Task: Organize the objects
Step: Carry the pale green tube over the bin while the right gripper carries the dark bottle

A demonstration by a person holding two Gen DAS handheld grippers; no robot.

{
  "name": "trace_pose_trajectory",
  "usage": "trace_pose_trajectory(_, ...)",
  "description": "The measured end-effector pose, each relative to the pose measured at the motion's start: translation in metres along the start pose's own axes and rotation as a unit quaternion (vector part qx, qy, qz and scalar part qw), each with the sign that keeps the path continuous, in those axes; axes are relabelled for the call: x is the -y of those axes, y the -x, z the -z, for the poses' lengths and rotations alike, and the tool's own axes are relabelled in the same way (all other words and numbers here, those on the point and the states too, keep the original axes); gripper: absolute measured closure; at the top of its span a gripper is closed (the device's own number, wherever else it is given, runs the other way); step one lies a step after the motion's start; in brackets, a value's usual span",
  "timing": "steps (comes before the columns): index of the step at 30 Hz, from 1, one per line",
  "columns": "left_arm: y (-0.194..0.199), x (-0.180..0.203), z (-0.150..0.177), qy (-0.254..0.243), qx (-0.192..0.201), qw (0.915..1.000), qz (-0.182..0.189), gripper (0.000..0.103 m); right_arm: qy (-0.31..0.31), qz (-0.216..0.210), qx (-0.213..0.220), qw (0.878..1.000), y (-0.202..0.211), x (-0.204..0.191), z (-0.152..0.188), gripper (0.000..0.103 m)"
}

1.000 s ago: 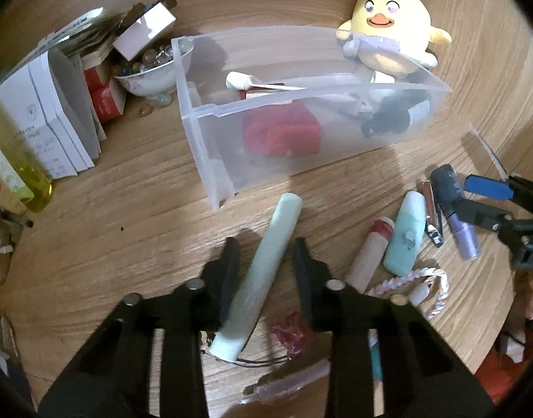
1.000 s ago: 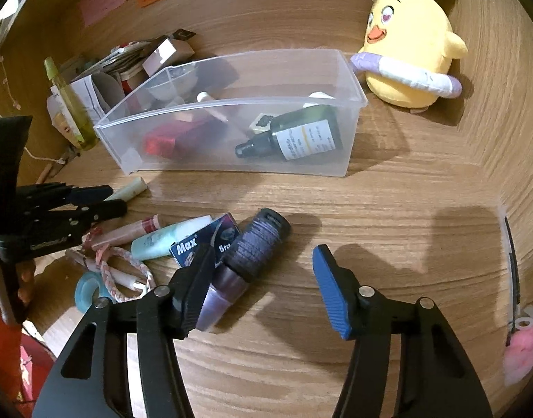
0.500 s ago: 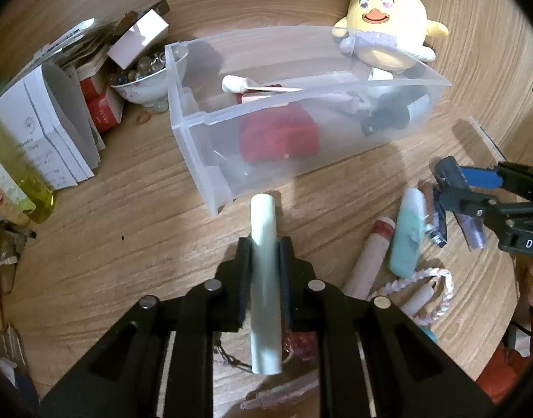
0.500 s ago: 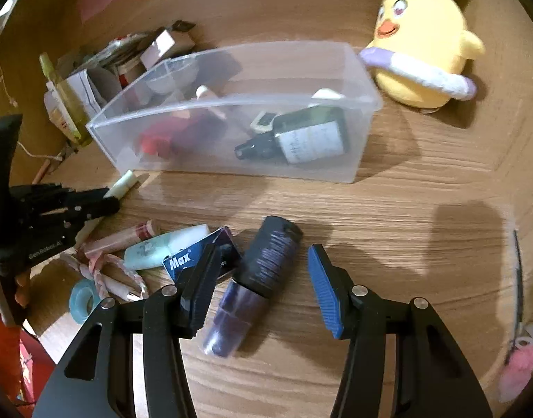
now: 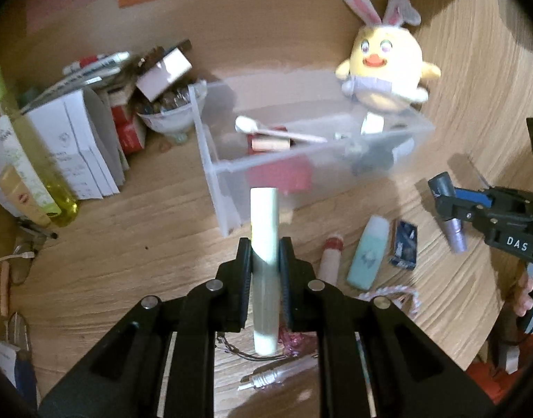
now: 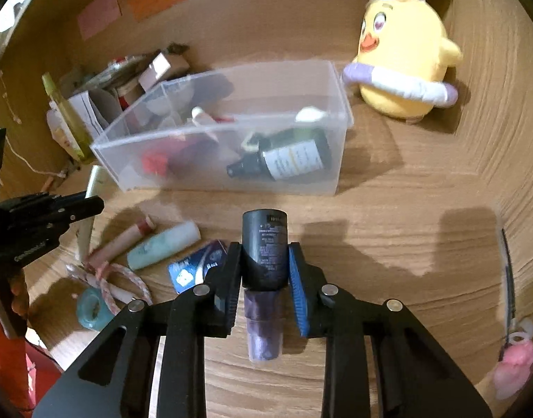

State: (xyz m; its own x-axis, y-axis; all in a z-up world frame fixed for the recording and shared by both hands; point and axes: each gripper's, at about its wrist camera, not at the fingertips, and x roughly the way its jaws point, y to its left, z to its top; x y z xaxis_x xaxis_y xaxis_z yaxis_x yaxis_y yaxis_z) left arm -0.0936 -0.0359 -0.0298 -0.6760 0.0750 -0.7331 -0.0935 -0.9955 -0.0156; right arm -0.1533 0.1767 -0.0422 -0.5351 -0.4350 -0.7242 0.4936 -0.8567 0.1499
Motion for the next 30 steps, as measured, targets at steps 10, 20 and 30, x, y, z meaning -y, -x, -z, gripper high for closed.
trace_pose_trajectory(10,0.033,-0.005,-0.018,0.034,0.053,0.998,0.007,0.088,0.013,-0.014,0.061,0.998,0.03,-0.014,-0.026,0.079)
trace_pose_trajectory(20,0.051,0.003,-0.04,0.036,0.093,0.995,0.01,0.088,0.031,-0.023,0.108,0.993,0.045,-0.026,-0.059,0.079)
trace_pose_trajectory(30,0.058,-0.001,-0.07,0.053,0.119,0.9913,0.015,0.088,0.05,-0.019,0.136,0.989,0.047,-0.026,-0.094,0.079)
